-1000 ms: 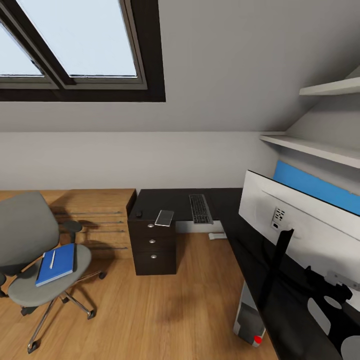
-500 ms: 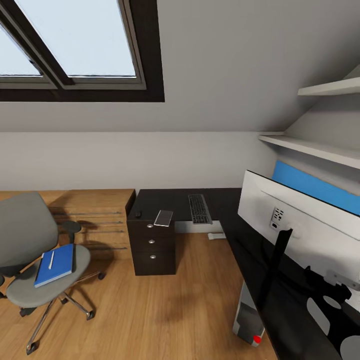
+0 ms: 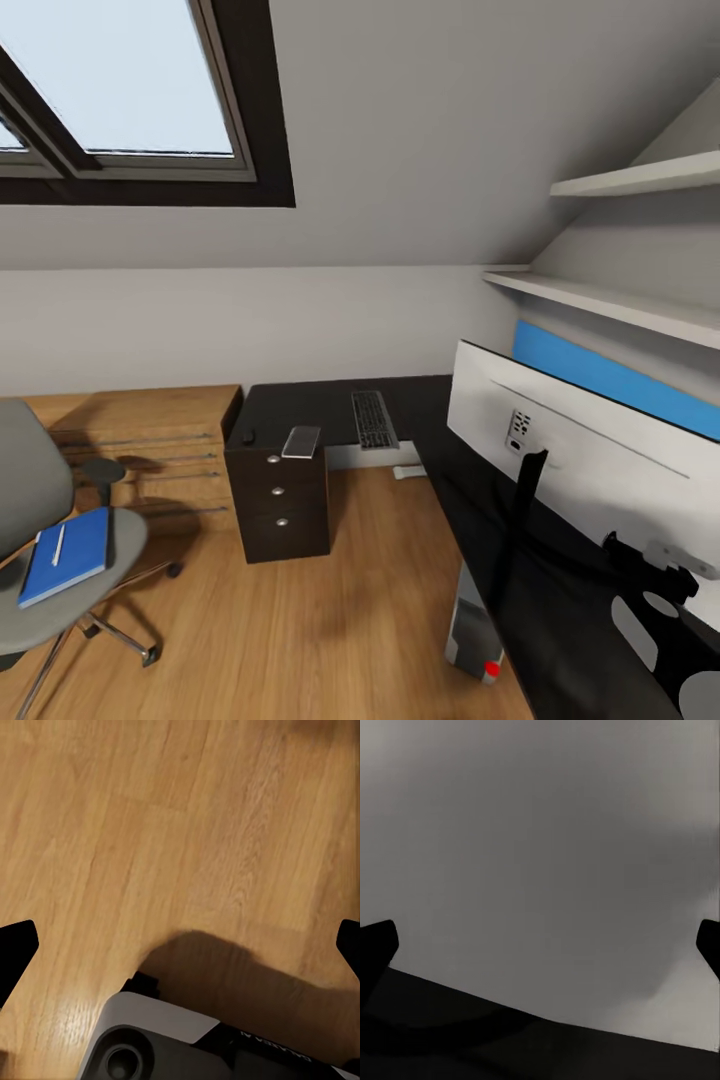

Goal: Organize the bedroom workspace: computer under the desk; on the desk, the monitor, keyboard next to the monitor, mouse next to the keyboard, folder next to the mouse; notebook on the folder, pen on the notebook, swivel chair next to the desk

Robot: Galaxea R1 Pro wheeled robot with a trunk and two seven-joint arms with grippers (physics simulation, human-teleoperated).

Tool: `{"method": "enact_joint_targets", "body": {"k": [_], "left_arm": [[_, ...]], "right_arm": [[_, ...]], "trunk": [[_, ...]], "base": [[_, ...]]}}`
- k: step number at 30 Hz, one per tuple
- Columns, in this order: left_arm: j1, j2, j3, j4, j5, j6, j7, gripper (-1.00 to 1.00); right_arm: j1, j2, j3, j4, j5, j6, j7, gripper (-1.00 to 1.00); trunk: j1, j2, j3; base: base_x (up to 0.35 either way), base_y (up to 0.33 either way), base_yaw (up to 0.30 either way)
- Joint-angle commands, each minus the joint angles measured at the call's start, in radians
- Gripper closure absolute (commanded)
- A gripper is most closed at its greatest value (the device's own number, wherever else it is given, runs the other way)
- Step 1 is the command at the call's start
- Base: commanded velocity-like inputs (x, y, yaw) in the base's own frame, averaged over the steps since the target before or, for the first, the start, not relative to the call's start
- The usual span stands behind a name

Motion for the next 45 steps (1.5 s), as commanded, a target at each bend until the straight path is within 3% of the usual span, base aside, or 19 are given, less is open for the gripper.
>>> {"method": "enact_joint_targets", "body": {"k": [1,32,38,45], "left_arm": [[-0.001,0.001,-0.009,0.000,0.010,-0.004,0.006,-1.00],[-0.001,0.009,-0.011,-0.002,0.007,-0.003,0.006,-1.00],[-0.001,0.029,-0.011,-0.002,0.008,-0.004,0.006,-1.00],[-0.001,0.033,-0.009,-0.002,0.010,-0.004,0.006,-1.00]], "right_arm": [[-0.001,0.000,0.003,0.000,-0.010,-0.006,0.000,-1.00],[-0.002,-0.011,-0.001,0.051,-0.012,0.002,0.001,-1.00],[-0.002,-0.014,-0.001,0.051,-0.012,0.012,0.001,-1.00],[-0.005,-0.026,-0.002,0.053,-0.012,0.020,0.001,-1.00]], "trunk": [[0.001,-0.002,-0.002],[0.001,-0.002,-0.002],[0.001,-0.002,-0.002],[0.001,-0.002,-0.002]], "base": [[0.183,0.000,-0.047],[0.108,0.019,-0.004],[0.174,0.030,0.000],[0.148,0.011,0.000]]}}
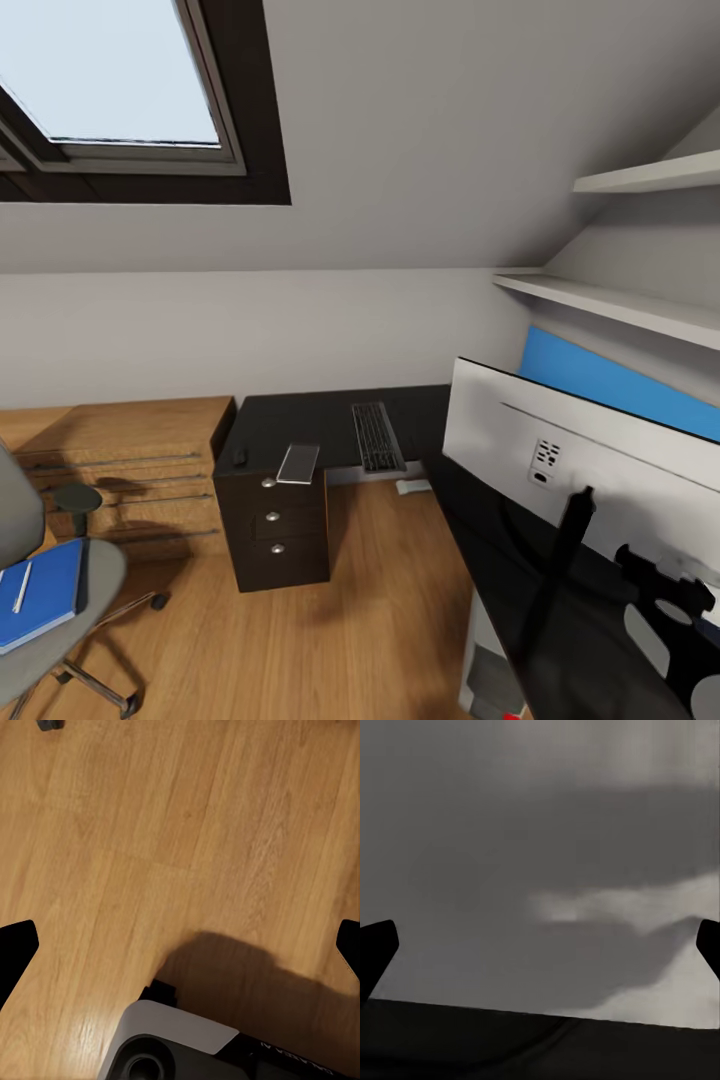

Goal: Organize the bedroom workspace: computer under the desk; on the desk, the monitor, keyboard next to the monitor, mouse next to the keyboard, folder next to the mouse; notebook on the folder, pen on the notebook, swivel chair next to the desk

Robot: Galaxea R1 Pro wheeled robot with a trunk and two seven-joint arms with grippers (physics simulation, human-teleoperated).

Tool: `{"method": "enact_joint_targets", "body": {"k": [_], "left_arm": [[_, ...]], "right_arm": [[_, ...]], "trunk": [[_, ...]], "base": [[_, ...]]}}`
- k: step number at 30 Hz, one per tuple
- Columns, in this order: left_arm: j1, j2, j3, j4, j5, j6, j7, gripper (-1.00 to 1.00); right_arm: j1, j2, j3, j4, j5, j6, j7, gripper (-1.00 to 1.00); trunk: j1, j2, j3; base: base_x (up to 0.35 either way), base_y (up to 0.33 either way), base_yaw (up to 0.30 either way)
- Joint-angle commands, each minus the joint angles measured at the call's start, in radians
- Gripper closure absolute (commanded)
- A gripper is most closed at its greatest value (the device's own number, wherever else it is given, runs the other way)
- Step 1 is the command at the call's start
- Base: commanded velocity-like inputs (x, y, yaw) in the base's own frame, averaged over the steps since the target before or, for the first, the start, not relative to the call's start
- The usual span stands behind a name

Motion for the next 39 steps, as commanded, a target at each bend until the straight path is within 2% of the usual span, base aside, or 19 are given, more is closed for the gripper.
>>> {"method": "enact_joint_targets", "body": {"k": [1,7,14,39], "left_arm": [[-0.001,0.001,-0.009,0.000,0.010,-0.003,0.005,-1.00],[-0.001,0.001,-0.008,0.000,0.010,-0.004,0.005,-1.00],[-0.001,0.001,-0.009,0.000,0.010,-0.004,0.005,-1.00],[-0.001,0.001,-0.009,0.000,0.010,-0.004,0.005,-1.00]], "right_arm": [[-0.003,-0.002,0.002,0.000,-0.010,-0.005,0.000,-1.00],[-0.010,-0.020,0.001,0.001,-0.011,-0.005,0.000,-1.00],[-0.011,-0.027,0.000,0.002,-0.012,-0.005,0.000,-1.00],[-0.011,-0.030,-0.003,0.001,-0.014,-0.006,-0.003,-1.00]], "trunk": [[0.001,-0.002,-0.002],[0.001,-0.002,-0.002],[0.001,-0.002,-0.002],[0.001,-0.002,-0.002]], "base": [[0.257,0.001,0.000],[0.124,0.000,0.000],[0.081,-0.052,0.000],[0.017,-0.047,0.000]]}}
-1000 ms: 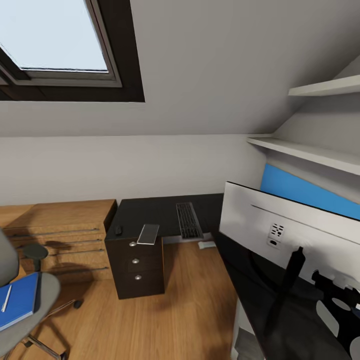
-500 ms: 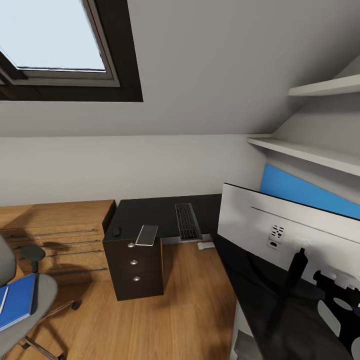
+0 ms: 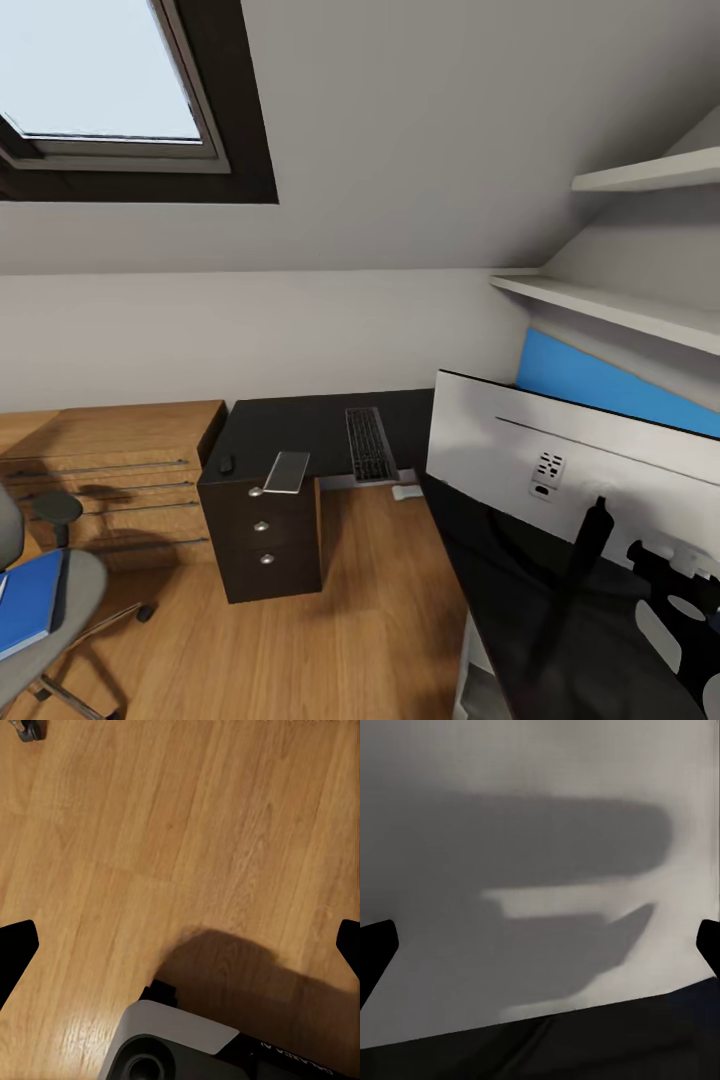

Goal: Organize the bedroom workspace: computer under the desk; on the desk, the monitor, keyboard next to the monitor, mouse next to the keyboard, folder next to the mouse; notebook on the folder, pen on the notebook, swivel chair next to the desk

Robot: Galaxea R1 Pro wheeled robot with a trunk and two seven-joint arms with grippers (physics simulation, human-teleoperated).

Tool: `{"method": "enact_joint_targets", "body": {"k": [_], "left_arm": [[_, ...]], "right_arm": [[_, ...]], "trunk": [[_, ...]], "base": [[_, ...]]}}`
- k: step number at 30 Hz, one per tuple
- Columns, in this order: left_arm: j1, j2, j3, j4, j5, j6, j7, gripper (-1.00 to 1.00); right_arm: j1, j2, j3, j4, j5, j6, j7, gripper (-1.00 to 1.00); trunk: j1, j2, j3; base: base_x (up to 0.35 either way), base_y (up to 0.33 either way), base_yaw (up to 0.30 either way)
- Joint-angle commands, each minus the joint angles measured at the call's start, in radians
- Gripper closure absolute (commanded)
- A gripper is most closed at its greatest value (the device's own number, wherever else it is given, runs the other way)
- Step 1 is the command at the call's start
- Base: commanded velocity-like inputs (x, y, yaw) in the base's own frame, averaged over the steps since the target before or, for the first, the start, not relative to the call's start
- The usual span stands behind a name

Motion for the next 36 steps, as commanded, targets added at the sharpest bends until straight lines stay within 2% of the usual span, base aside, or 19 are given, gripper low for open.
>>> {"method": "enact_joint_targets", "body": {"k": [1,10,22,24,25,29,32,36], "left_arm": [[-0.001,0.001,-0.008,0.000,0.010,-0.003,0.005,-1.00],[-0.001,0.001,-0.008,0.000,0.010,-0.003,0.005,-1.00],[-0.001,0.001,-0.008,0.000,0.010,-0.003,0.005,-1.00],[-0.001,0.001,-0.008,0.000,0.010,-0.003,0.005,-1.00],[-0.001,0.001,-0.008,0.000,0.011,-0.003,0.005,-1.00],[-0.001,0.001,-0.008,0.000,0.011,-0.003,0.005,-1.00],[-0.001,0.001,-0.007,0.000,0.011,-0.003,0.006,-1.00],[-0.001,0.001,-0.003,0.000,0.012,-0.003,0.005,-1.00]], "right_arm": [[-0.001,0.000,0.002,0.000,-0.011,-0.006,0.000,-1.00],[-0.001,0.000,0.002,-0.001,-0.009,-0.006,0.000,-1.00],[-0.001,0.002,0.003,-0.007,-0.008,0.004,-0.002,-1.00],[-0.001,0.004,0.003,-0.012,-0.008,0.030,-0.001,-1.00],[-0.001,0.010,0.004,-0.042,-0.008,0.100,-0.001,-1.00],[-0.001,0.017,0.004,-0.091,-0.013,0.160,-0.002,-1.00],[-0.001,0.038,0.004,-0.115,-0.014,0.200,-0.002,-1.00],[0.000,0.086,0.005,-0.143,-0.008,0.238,-0.003,-1.00]], "trunk": [[0.000,-0.002,-0.002],[0.000,-0.002,-0.002],[0.000,-0.002,-0.002],[0.000,-0.002,-0.002],[0.000,-0.002,-0.002],[0.000,-0.002,-0.002],[0.000,-0.002,-0.002],[0.000,-0.002,-0.002]], "base": [[0.019,-0.019,0.000],[-0.042,-0.003,0.000],[-0.321,0.000,0.000],[-0.336,0.000,0.000],[-0.334,0.000,0.000],[-0.333,0.000,0.000],[-0.333,0.007,0.000],[-0.317,0.105,0.000]]}}
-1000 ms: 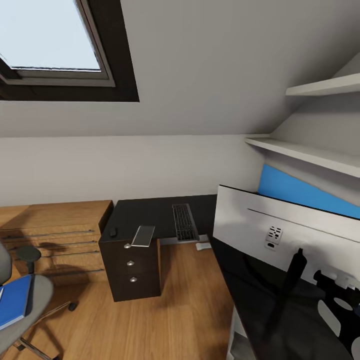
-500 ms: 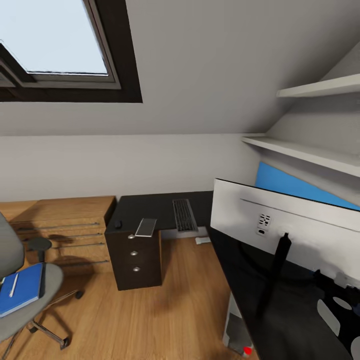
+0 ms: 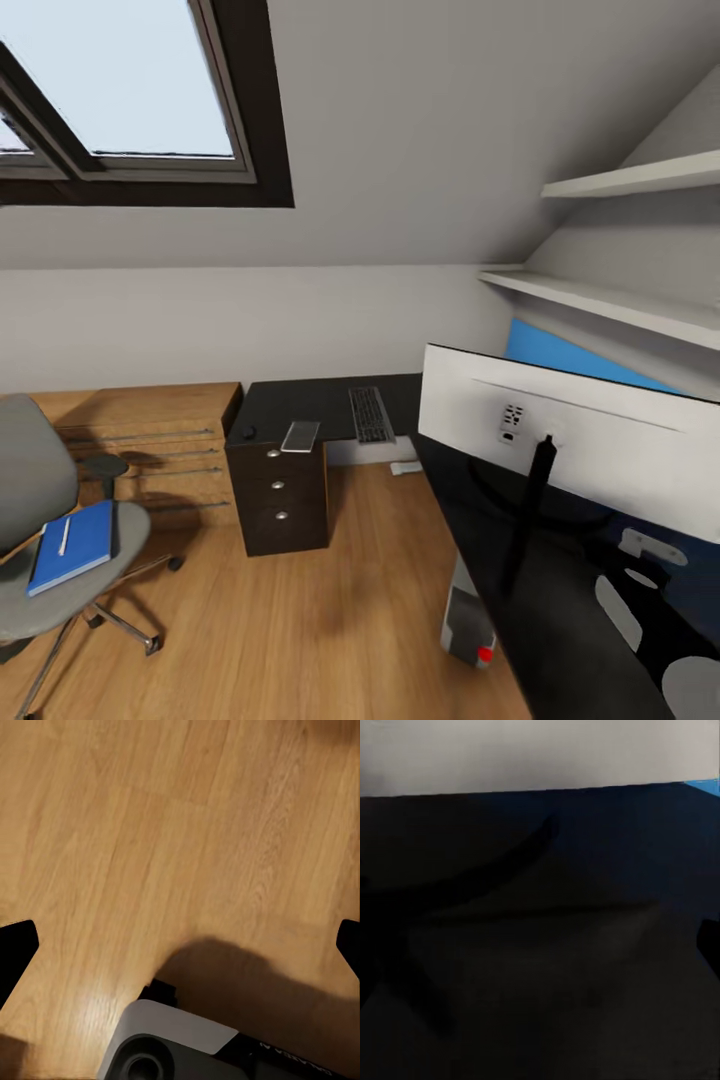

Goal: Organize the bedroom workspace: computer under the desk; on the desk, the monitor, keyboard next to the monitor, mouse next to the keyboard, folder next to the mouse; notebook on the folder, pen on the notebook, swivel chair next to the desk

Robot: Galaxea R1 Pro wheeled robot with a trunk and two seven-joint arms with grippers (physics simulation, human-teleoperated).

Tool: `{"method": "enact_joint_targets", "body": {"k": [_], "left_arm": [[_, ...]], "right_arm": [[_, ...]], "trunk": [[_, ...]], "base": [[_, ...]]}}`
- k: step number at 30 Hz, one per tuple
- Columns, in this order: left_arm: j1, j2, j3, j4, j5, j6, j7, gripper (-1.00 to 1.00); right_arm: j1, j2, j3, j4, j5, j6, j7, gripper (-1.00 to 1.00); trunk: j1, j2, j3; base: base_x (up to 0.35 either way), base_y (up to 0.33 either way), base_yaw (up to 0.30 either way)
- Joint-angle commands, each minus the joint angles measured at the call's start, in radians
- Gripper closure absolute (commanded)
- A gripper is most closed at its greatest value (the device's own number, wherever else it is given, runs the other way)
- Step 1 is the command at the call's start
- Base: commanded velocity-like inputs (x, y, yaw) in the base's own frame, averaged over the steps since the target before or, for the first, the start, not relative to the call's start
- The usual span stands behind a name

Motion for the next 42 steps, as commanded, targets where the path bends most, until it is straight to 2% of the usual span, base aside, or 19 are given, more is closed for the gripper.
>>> {"method": "enact_joint_targets", "body": {"k": [1,6,9,10,15,16,17,23,24,25,27,28,30,31,35,36,37,38,42], "left_arm": [[-0.001,0.001,-0.007,0.000,0.011,-0.003,0.005,-1.00],[-0.001,0.001,-0.005,0.000,0.012,-0.003,0.005,-1.00],[-0.001,0.001,-0.004,0.000,0.012,-0.003,0.005,-1.00],[-0.001,0.001,-0.004,0.000,0.012,-0.003,0.005,-1.00],[-0.001,0.001,-0.004,0.000,0.012,-0.003,0.005,-1.00],[-0.001,0.001,-0.004,0.000,0.011,-0.003,0.005,-1.00],[-0.001,0.001,-0.004,0.000,0.011,-0.003,0.005,-1.00],[-0.001,0.000,-0.006,0.000,0.010,-0.003,0.005,-1.00],[-0.001,-0.001,-0.006,0.000,0.009,-0.003,0.006,-1.00],[-0.001,-0.001,-0.006,0.000,0.009,-0.003,0.006,-1.00],[-0.001,-0.001,-0.006,0.000,0.008,-0.003,0.006,-1.00],[-0.001,-0.001,-0.006,0.000,0.008,-0.003,0.006,-1.00],[-0.001,-0.002,-0.007,0.000,0.008,-0.004,0.006,-1.00],[-0.001,-0.002,-0.007,0.000,0.008,-0.009,0.006,-1.00],[-0.001,-0.001,-0.006,0.000,0.009,-0.044,0.008,-1.00],[-0.001,-0.001,-0.006,0.000,0.010,-0.066,0.009,-1.00],[-0.001,0.000,-0.006,0.000,0.010,-0.076,0.010,-1.00],[-0.001,0.000,-0.006,0.000,0.011,-0.104,0.012,-1.00],[-0.001,0.003,-0.005,0.000,0.011,-0.114,0.012,-1.00]], "right_arm": [[0.000,0.014,0.002,-0.011,-0.008,0.005,-0.004,-1.00],[0.001,0.060,0.005,-0.027,-0.005,0.014,-0.009,-1.00],[0.001,0.078,0.006,-0.030,0.001,0.015,-0.011,-1.00],[0.001,0.107,0.009,-0.032,0.045,0.016,-0.012,-1.00],[0.001,0.133,0.011,-0.033,0.074,0.016,-0.012,-1.00],[0.001,0.144,0.012,-0.035,0.080,0.016,-0.013,-1.00],[0.001,0.175,0.014,-0.049,0.088,0.027,-0.014,-1.00],[0.002,0.194,0.015,-0.064,0.090,0.055,-0.012,-1.00],[0.000,0.198,0.115,-0.110,0.116,0.081,-0.011,-1.00],[-0.001,0.198,0.150,-0.151,0.123,0.117,-0.016,-1.00],[-0.003,0.198,0.173,-0.203,0.128,0.172,-0.026,-1.00],[-0.015,0.198,0.188,-0.255,0.130,0.240,-0.040,-1.00],[-0.040,0.198,0.197,-0.301,0.131,0.313,-0.054,-1.00],[-0.075,0.199,0.204,-0.333,0.130,0.383,-0.066,-1.00],[-0.176,0.219,0.211,-0.362,0.134,0.513,-0.082,-1.00],[-0.238,0.234,0.214,-0.361,0.136,0.575,-0.090,-1.00],[-0.270,0.239,0.215,-0.356,0.137,0.607,-0.094,-1.00],[-0.441,0.254,0.217,-0.292,0.140,0.773,-0.112,-1.00],[-0.592,0.252,0.218,-0.205,0.141,0.874,-0.112,-1.00]], "trunk": [[0.000,-0.002,-0.002],[0.000,-0.002,-0.002],[0.000,-0.002,-0.002],[0.000,-0.002,-0.002],[0.000,-0.002,-0.002],[0.000,-0.002,-0.002],[0.000,-0.002,-0.002],[0.000,-0.002,-0.002],[0.000,-0.002,-0.002],[0.000,-0.002,-0.002],[0.000,-0.002,-0.002],[0.000,-0.002,-0.002],[0.000,-0.002,-0.002],[0.000,-0.002,-0.002],[0.000,-0.002,-0.002],[0.000,-0.002,-0.002],[0.000,-0.002,-0.002],[0.000,-0.002,-0.002],[0.000,-0.002,-0.002]], "base": [[-0.291,0.176,0.000],[-0.280,0.203,0.000],[-0.224,0.189,0.000],[-0.039,0.034,0.000],[-0.021,0.018,0.000],[-0.008,0.007,0.000],[-0.002,0.001,0.000],[0.000,0.000,0.000],[0.000,0.000,0.000],[0.000,0.000,0.000],[0.000,0.000,0.000],[0.000,0.000,0.000],[0.000,0.000,0.000],[0.000,0.000,0.000],[0.000,0.000,0.000],[0.000,0.000,0.000],[0.000,0.000,0.000],[0.000,0.000,0.000],[0.000,0.000,0.000]]}}
